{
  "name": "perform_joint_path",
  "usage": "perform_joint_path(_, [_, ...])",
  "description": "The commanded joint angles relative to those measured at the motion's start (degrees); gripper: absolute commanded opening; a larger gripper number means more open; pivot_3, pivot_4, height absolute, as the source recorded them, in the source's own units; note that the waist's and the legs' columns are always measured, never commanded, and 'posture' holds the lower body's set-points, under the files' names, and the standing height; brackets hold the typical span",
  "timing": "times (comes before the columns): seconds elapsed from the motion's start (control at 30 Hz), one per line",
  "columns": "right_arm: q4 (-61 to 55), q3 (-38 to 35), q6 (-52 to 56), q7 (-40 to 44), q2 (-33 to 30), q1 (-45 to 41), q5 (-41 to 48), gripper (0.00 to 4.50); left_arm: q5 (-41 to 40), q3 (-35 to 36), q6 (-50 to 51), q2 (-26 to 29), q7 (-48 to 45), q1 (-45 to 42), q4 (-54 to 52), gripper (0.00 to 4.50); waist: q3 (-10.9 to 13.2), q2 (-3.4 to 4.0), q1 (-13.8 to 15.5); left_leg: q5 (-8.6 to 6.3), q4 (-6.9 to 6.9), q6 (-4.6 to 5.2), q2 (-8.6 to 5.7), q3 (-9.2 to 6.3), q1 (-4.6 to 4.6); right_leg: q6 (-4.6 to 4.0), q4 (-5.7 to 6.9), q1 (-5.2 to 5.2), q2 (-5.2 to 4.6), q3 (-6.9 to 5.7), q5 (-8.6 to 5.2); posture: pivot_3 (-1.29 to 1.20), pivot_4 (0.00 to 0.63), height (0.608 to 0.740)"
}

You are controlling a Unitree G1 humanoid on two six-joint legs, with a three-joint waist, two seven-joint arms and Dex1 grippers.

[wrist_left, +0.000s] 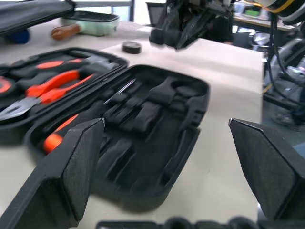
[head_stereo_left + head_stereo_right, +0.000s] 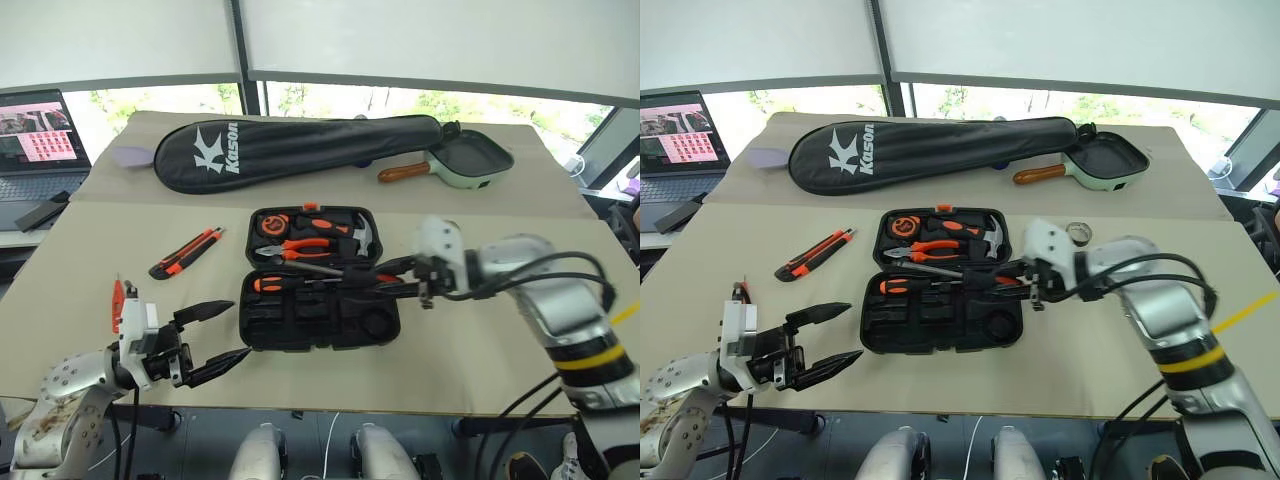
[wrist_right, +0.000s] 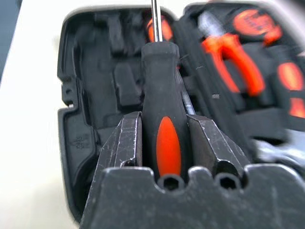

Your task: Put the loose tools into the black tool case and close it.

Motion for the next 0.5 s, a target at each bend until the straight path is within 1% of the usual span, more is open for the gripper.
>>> perform_joint_path(0.03, [6.3,3.1,-5.1,1.3,0.7,-3.4,-6.2,1.04,0.6,1.7,-1.8,-0.2,1.0,1.2,-1.6,4.5,0.0,-0.02,0.3,0.0,0.0,0.0,-0.01,0.01,-0.02,0.0,0.0,0.0,0.0,-0.04,0.0,0.0,0.15,0.74])
perform_joint_path(0.13, [10.3,5.2,-7.8,2.1,1.4,-6.1,-10.0,1.04,0.9,1.8,-2.5,-0.5,1.1,3.1,-2.6,4.5,0.0,-0.02,0.3,0.0,0.0,0.0,-0.01,0.08,-0.04,-0.02,0.01,-0.03,0.0,-0.08,0.01,0.0,0.15,0.74])
perform_joint_path(0.33, [15.4,6.0,-10.2,4.2,3.4,-9.2,-13.0,1.04,1.1,1.4,-2.6,-0.9,1.6,4.9,-4.2,4.5,0.0,-0.03,0.0,0.0,0.0,-0.01,0.02,0.08,-0.03,-0.08,0.03,-0.04,0.08,-0.1,0.02,0.0,0.15,0.74])
perform_joint_path(0.5, [16.3,6.1,-11.0,5.9,5.3,-9.7,-13.9,1.04,1.3,1.4,-2.7,-0.6,1.5,4.7,-4.1,4.5,0.0,-0.03,0.0,0.0,0.0,-0.01,0.02,0.1,0.0,-0.1,0.06,-0.03,0.09,-0.1,0.03,0.0,0.15,0.74])
